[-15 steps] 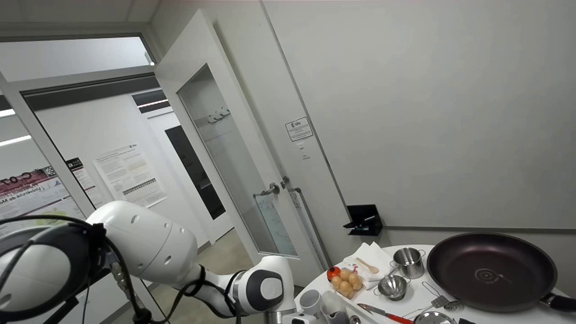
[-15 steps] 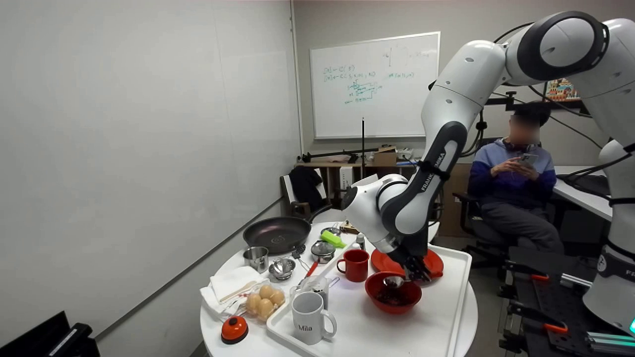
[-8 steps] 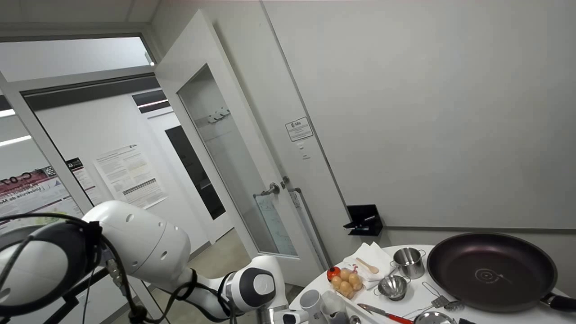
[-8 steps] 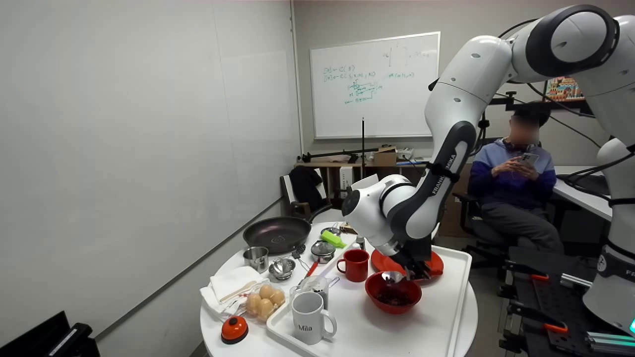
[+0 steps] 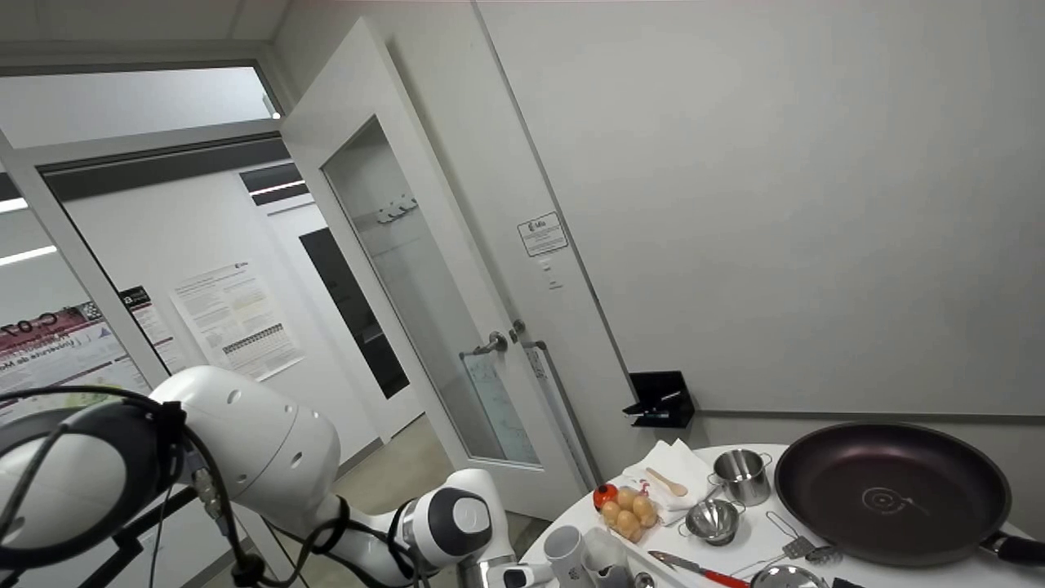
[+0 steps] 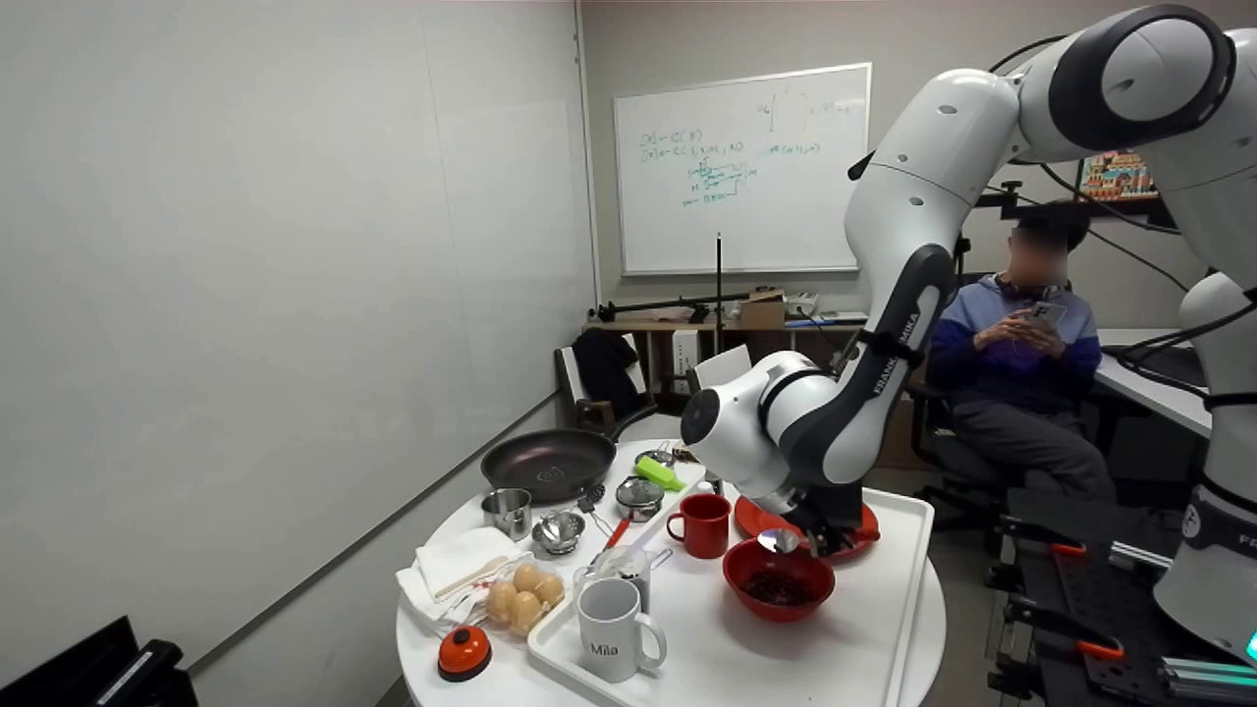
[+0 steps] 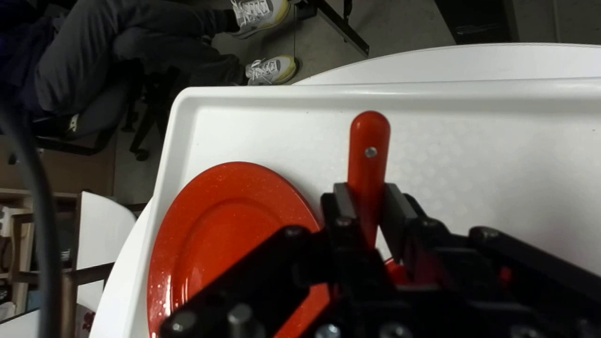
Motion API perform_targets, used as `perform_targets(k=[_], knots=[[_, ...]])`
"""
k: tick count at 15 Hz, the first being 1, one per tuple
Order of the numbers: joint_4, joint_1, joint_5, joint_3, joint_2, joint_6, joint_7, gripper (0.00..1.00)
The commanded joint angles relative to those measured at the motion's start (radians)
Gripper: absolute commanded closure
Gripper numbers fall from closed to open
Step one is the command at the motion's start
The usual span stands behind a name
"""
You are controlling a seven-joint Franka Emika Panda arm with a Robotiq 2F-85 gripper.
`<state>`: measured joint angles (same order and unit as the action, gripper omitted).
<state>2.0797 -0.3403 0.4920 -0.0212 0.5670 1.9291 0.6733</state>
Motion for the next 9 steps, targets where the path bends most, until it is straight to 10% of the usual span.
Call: perform_targets(k=[1,9], knots=[[0.026,-0.029,0.069,-0.004,-0.023,-0.034,0.071,0.95],[0.032,0.003,0.045,0.039,-0.023,-0.039,-0.012,0.95]])
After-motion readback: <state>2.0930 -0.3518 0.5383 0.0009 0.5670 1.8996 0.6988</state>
